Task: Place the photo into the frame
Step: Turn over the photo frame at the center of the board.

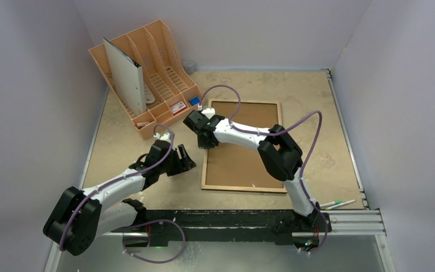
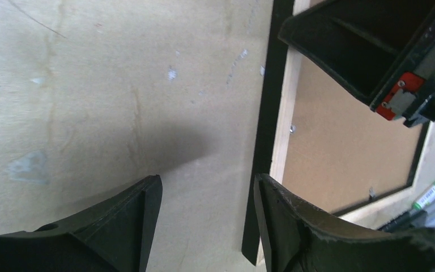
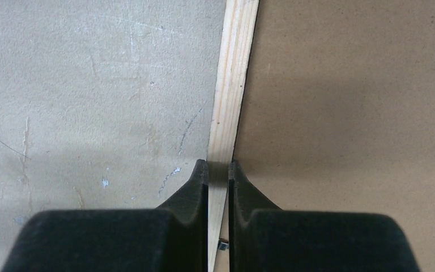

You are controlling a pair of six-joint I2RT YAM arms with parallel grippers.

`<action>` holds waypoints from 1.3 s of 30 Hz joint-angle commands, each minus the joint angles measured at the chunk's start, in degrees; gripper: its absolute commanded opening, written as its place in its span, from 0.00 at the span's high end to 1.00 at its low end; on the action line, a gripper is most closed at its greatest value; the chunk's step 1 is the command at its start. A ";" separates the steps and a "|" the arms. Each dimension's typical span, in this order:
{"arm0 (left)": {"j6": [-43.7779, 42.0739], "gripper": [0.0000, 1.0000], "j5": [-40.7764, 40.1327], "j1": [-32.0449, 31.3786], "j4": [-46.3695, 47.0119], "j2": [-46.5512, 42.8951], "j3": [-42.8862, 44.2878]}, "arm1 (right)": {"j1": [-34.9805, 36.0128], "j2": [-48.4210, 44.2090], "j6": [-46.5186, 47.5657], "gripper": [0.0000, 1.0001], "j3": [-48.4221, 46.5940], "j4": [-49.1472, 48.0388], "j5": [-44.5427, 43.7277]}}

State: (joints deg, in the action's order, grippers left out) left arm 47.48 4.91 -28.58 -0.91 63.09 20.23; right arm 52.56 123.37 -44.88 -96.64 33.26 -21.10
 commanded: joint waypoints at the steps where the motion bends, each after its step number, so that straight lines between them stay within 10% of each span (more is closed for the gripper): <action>1: -0.15 0.37 9.25 0.10 4.33 1.78 1.40 | 0.00 -5.28 -1.22 1.00 -0.12 1.86 -0.46; 15: 7.69 0.37 28.48 0.10 21.79 6.45 0.16 | -0.70 -13.69 -4.12 1.00 -0.17 -1.91 2.32; 25: 9.39 0.43 18.30 0.10 16.18 0.52 -1.46 | -0.92 -13.96 -4.37 1.00 0.93 -3.14 2.73; 39: 9.84 0.55 25.99 0.10 24.83 6.70 -0.96 | -1.45 -15.14 -4.34 1.00 -0.38 -4.56 5.43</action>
State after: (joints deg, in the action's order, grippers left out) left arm 57.52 28.69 -28.27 19.94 69.06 18.85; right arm 51.22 113.08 -47.66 -95.13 32.62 -16.95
